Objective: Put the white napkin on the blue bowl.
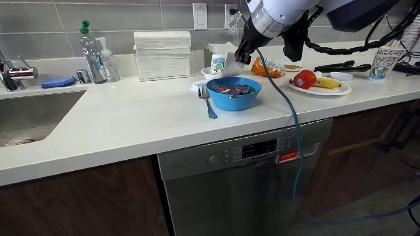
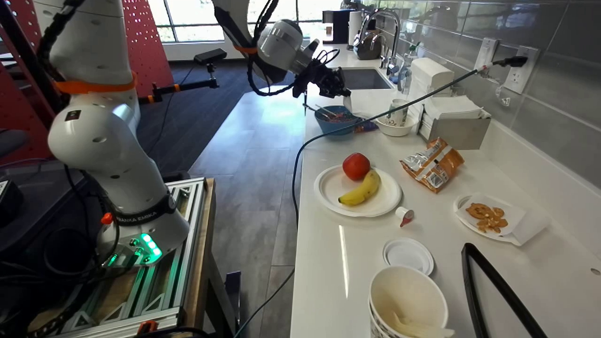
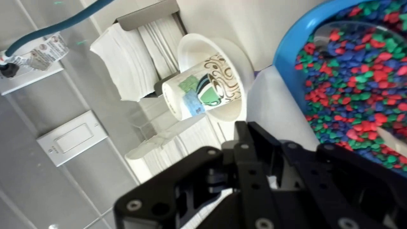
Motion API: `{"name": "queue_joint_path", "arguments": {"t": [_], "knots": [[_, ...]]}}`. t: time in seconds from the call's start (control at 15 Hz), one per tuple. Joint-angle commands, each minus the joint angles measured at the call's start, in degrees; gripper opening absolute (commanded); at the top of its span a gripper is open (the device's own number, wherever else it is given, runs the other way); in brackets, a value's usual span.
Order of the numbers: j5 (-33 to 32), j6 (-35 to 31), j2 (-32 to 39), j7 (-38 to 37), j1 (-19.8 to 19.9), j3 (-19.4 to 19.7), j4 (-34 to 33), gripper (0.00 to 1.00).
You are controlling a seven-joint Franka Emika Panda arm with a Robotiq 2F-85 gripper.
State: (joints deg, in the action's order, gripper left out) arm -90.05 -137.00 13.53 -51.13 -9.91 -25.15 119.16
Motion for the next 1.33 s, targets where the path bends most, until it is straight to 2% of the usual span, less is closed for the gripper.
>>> {"name": "queue_joint_path", "arguments": {"t": [0.0,0.27,0.67,1.07,1.13,1.2,1.27], "knots": [[13.08,-3.19,-1.95,13.26,-1.98,2.36,1.58,0.01],[23.93,-1.10,-2.14,24.22,-3.82,3.75,1.49,0.01],[37.02,-2.00,-3.08,38.39,-5.13,4.58,2.31,0.01],[45.42,-1.78,-3.32,47.42,-6.48,4.81,2.47,0.01],[46.51,-1.79,-3.32,48.62,-6.67,4.80,2.46,0.31],[47.52,-1.69,-3.40,49.70,-6.89,4.85,2.51,0.32],[48.86,-1.67,-3.61,50.99,-7.01,4.78,2.63,0.38]]}}
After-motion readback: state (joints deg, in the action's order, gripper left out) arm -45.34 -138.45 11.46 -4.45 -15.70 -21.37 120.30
